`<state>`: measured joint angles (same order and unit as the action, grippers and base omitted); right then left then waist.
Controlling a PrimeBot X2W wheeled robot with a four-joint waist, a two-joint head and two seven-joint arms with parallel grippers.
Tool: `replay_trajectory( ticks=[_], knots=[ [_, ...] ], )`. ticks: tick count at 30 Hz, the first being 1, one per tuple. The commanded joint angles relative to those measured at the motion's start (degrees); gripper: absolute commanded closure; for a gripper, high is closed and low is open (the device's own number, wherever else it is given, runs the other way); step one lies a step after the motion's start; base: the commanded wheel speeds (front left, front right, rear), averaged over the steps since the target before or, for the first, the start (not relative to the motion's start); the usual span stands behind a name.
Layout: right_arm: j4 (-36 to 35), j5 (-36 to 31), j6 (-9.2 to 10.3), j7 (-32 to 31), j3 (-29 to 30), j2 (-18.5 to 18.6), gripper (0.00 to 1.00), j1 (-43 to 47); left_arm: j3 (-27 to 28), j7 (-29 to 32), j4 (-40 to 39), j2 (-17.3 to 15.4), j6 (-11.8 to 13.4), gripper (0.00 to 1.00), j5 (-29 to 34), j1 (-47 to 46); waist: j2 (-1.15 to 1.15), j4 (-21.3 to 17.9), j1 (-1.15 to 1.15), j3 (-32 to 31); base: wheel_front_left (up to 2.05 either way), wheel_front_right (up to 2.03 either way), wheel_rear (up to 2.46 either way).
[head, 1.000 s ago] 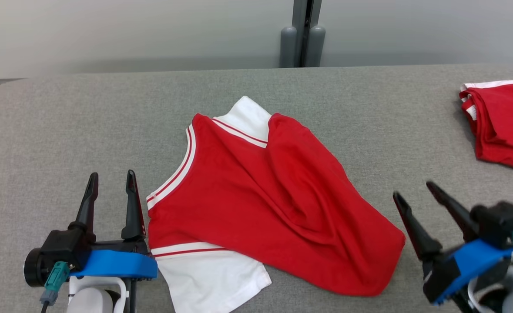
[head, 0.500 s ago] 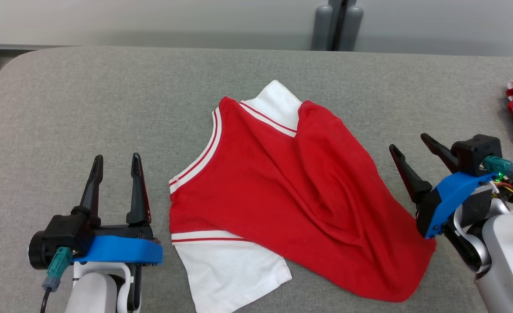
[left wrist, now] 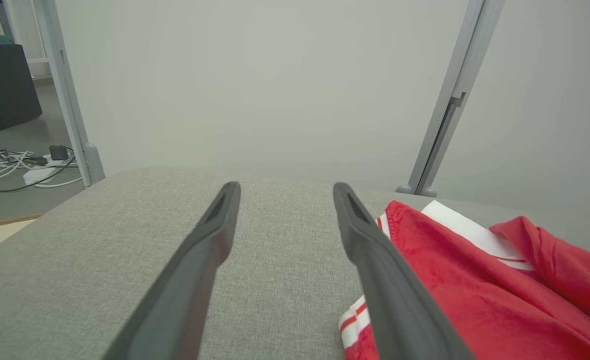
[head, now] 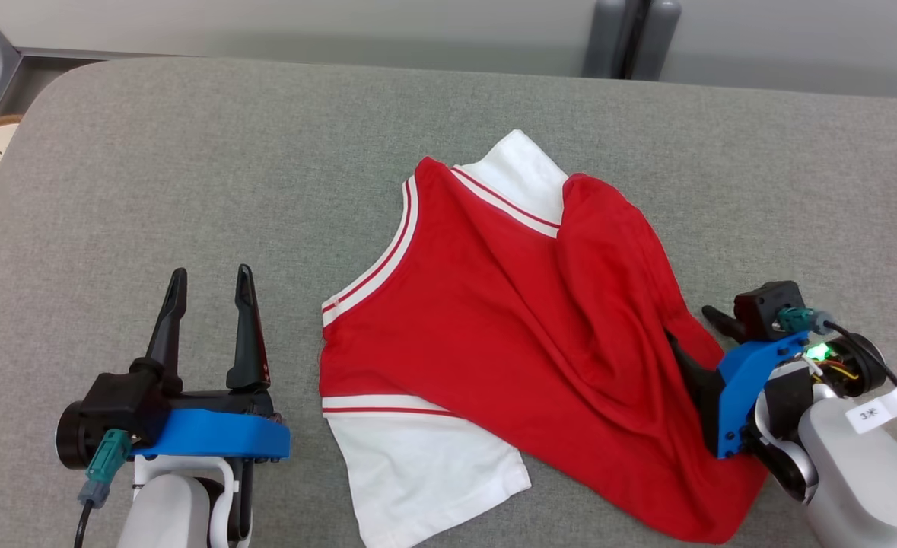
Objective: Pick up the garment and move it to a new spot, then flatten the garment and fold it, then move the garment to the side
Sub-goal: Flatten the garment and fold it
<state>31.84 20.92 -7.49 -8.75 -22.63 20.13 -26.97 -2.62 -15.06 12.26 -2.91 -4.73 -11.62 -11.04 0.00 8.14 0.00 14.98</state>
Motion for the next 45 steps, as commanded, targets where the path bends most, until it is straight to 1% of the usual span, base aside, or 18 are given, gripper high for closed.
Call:
replay_trajectory(
  ticks=[1,2,3,4,6,9,14,19,22,26,29,32,36,40,45],
  knots=[
    [0.94,0.59,-0.01,-0.63,-0.97,0.24,0.0,-0.03,0.18,-0.14,-0.13,0.04,0.21,0.0,-0.16,-0.83,0.0,-0.11,0.0,-0.04,0.0,0.0,0.0],
    [1.41,0.91,-0.02,-0.86,-2.07,0.15,0.0,-0.06,0.3,-0.14,-0.08,0.04,0.15,0.0,-0.1,-0.73,0.0,-0.25,0.0,-0.09,0.0,0.0,0.0],
    [1.59,1.32,-0.02,-0.61,-3.1,-0.04,0.52,-0.19,0.38,-0.14,-0.03,0.05,0.12,0.0,-0.03,-0.68,0.0,-0.39,0.0,-0.14,0.0,0.0,0.0],
    [1.7,1.88,-0.06,-0.49,-4.06,-0.18,1.0,-0.22,0.41,-0.14,0.03,0.04,0.11,0.0,0.03,-0.67,0.0,-0.53,0.0,-0.2,0.0,0.0,0.0],
    [1.12,2.95,-0.07,1.11,-4.98,-0.32,1.0,-1.04,0.48,-0.14,0.07,0.04,0.14,0.0,0.11,-0.68,0.0,-0.91,0.0,-0.43,0.0,0.0,0.0],
    [-0.07,3.88,0.0,4.45,-4.78,0.26,1.0,-2.53,0.83,-0.14,0.1,0.04,0.12,0.0,0.4,-0.44,0.0,-1.58,0.0,-1.05,0.0,0.0,0.0],
    [-3.19,4.83,0.0,8.0,-3.64,1.54,1.0,-0.71,1.39,-0.14,0.24,0.04,-0.09,0.0,0.81,1.08,0.0,-2.97,0.0,-2.87,0.0,0.0,0.0],
    [-11.26,5.9,-0.01,8.31,-0.39,2.59,1.0,4.42,1.88,-0.14,0.16,0.03,-0.21,0.0,1.15,2.38,0.0,-4.56,0.0,-4.46,0.0,0.0,0.0],
    [-18.06,6.28,-0.01,6.84,3.16,2.72,1.0,9.19,2.26,-0.14,0.06,0.03,-0.31,0.0,1.22,2.96,0.0,-5.52,0.0,-5.09,0.0,0.0,0.0],
    [-28.72,5.21,-0.01,2.83,9.49,2.17,1.0,16.94,2.53,-0.14,-0.15,0.03,-0.61,0.0,1.57,3.51,0.0,-6.46,0.0,-5.29,0.0,0.0,0.0],
    [-37.15,3.64,-0.01,-0.46,14.98,0.37,1.0,22.23,3.07,-0.14,-0.2,0.02,-0.81,0.0,1.79,3.46,0.0,-7.35,0.0,-5.15,0.0,0.0,0.0],
    [-45.11,1.88,-0.01,-3.77,19.89,-2.28,1.0,26.42,2.86,-0.14,-0.24,0.05,-0.83,0.0,2.01,3.42,0.0,-7.88,0.0,-5.08,0.0,0.0,0.0],
    [-53.56,0.54,-0.01,-7.41,23.68,-5.67,1.0,29.79,2.6,-0.14,-0.28,0.02,-0.99,0.0,2.02,2.68,0.0,-8.03,0.0,-4.69,0.0,0.0,0.0],
    [-55.93,0.12,-0.01,-9.25,24.59,-7.26,1.0,30.86,2.36,-0.14,-0.1,0.03,-1.15,0.0,2.11,2.16,0.0,-7.81,0.0,-4.18,0.0,0.0,0.0],
    [-54.56,0.16,-0.01,-9.16,24.31,-7.98,1.0,29.19,2.37,-0.14,0.06,0.04,-1.27,0.0,2.0,1.63,0.0,-7.0,0.0,-3.79,0.0,0.0,0.0]
  ],
)
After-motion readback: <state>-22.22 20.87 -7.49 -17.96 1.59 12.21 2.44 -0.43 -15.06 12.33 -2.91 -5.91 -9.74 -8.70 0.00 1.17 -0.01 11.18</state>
